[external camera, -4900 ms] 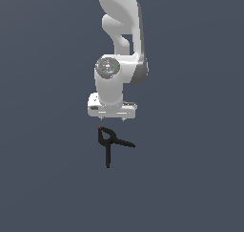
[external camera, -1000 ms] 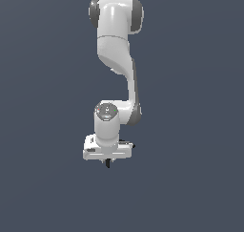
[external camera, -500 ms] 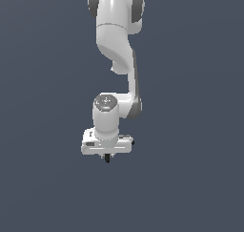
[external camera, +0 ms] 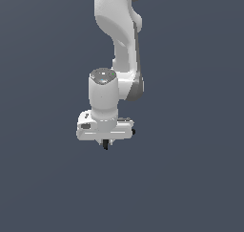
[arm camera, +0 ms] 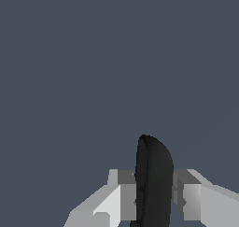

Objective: Pick up the object and move it to a goal position.

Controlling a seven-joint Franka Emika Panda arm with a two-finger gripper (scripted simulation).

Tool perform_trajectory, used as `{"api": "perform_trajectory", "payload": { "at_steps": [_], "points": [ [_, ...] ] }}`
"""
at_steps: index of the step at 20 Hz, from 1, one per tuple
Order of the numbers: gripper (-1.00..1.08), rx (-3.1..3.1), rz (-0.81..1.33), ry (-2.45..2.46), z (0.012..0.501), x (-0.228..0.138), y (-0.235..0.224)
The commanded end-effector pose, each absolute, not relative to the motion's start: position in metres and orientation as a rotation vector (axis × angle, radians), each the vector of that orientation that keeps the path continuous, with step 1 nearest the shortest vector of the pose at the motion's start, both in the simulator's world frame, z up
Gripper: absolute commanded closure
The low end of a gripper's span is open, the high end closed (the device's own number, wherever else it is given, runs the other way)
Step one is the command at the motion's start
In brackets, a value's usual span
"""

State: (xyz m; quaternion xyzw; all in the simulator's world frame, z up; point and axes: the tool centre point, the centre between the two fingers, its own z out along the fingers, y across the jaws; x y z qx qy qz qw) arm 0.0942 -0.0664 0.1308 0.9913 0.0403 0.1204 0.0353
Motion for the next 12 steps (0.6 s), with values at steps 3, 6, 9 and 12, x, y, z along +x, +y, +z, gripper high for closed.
{"api": "perform_trajectory", "payload": {
  "at_steps": [3, 6, 9, 12],
  "points": [
    [1.08, 3.045, 0.376, 0.124, 0.177, 0.08, -0.067],
    [1.08, 3.045, 0.376, 0.124, 0.205, 0.071, -0.068],
    [1.08, 3.045, 0.376, 0.124, 0.23, 0.063, -0.068],
    [1.08, 3.045, 0.376, 0.124, 0.252, 0.057, -0.069]
  ]
}}
